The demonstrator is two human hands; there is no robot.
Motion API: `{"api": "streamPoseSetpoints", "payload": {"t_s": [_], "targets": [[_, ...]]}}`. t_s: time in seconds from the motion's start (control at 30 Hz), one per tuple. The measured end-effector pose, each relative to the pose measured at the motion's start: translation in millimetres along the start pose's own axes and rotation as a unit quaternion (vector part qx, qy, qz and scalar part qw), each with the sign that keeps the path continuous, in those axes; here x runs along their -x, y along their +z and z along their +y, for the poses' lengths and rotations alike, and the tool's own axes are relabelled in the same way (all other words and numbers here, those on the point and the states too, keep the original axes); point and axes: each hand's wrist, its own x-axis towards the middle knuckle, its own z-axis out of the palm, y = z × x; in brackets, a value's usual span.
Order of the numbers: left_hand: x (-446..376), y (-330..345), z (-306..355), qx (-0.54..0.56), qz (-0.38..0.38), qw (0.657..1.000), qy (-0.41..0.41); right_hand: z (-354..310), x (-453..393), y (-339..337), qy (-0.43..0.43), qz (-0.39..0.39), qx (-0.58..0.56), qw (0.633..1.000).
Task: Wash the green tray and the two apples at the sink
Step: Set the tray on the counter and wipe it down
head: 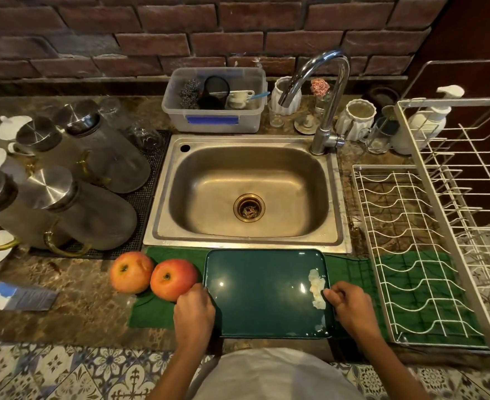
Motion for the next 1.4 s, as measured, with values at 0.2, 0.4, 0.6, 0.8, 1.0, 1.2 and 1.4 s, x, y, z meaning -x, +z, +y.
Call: {"api": "streamPoseSetpoints", "payload": {"t_s": [0.2,0.4,0.6,0.8,1.0,1.2,1.4], "targets": [[-4,-2,-3,0.024,0.015,1.0,-0.008,0,0,7,0.009,-0.006,-0.009,1.0],[-2,-3,-2,0.008,0.017,1.0,-0.001,2,-2,6,0.005,-0.002,-0.013,1.0],[-3,-3,-3,-0.034,0.006,0.999,-0.003,4,-3,7,0.009,0.0,-0.019,1.0],[-3,0,-6,-0.022,-0.003,1.0,-0.006,4,-2,6,0.001,-0.003,-0.018,1.0],[0,-1,-15,-0.012,0.009,1.0,0.008,0,-4,2,-0.02,-0.015,0.091,0.996],[-1,-1,-18,-0.014,0.002,1.0,0.011,-11,-21,2,-0.142,0.116,0.185,0.965],[-1,0,-20,0.003,0.002,1.0,0.004,-22,-52,17,-0.172,0.079,0.272,0.944]]}}
